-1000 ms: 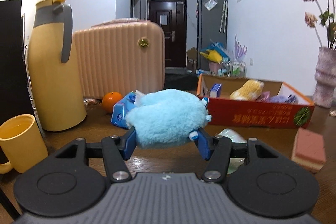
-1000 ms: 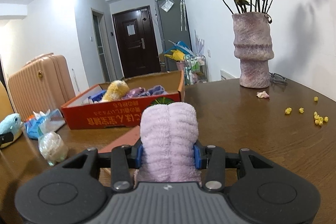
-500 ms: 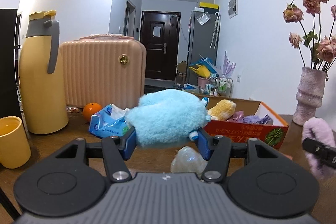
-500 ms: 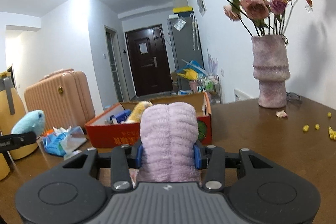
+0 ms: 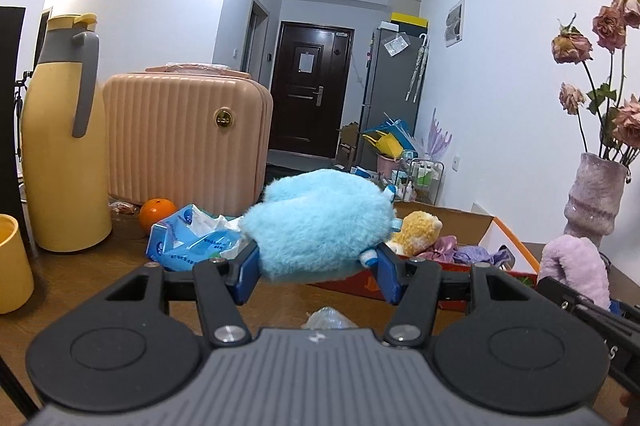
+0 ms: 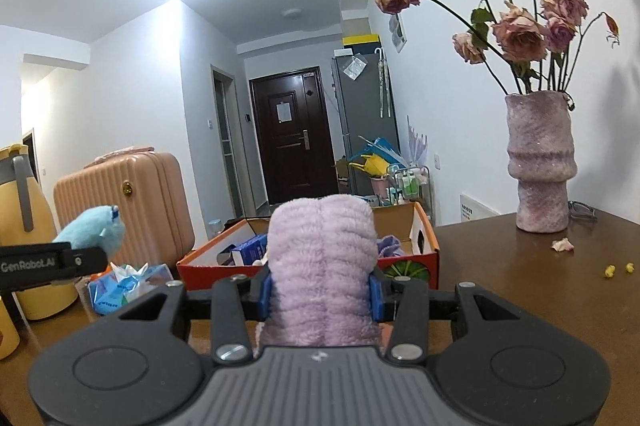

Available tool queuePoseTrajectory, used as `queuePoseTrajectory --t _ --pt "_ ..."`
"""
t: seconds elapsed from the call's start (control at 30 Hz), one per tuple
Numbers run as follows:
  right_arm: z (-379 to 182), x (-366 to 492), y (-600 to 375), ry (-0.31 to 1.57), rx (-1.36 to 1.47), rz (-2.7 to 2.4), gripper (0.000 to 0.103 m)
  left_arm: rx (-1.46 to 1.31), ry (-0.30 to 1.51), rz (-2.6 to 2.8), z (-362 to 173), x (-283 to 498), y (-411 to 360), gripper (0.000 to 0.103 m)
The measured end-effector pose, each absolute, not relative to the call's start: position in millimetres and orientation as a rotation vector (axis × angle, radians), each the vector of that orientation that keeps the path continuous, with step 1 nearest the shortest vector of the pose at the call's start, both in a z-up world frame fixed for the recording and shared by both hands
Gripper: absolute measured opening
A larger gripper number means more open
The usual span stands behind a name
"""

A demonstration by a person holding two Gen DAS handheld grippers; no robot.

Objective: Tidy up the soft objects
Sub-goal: 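Carry the blue plush and pink towel in both grippers toward the cardboard box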

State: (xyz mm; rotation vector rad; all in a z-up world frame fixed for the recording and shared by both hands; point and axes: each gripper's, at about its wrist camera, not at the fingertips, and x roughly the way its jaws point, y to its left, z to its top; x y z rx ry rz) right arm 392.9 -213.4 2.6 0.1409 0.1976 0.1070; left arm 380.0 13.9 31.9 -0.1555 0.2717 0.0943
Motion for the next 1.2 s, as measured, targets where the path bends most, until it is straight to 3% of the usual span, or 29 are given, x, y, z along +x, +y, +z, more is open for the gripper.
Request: queuePoseTrajectory --t 1.2 --pt "-1 480 -215 0.196 0.136 0.061 0.042 -0.139 0.269 0.08 27 470 0 0.059"
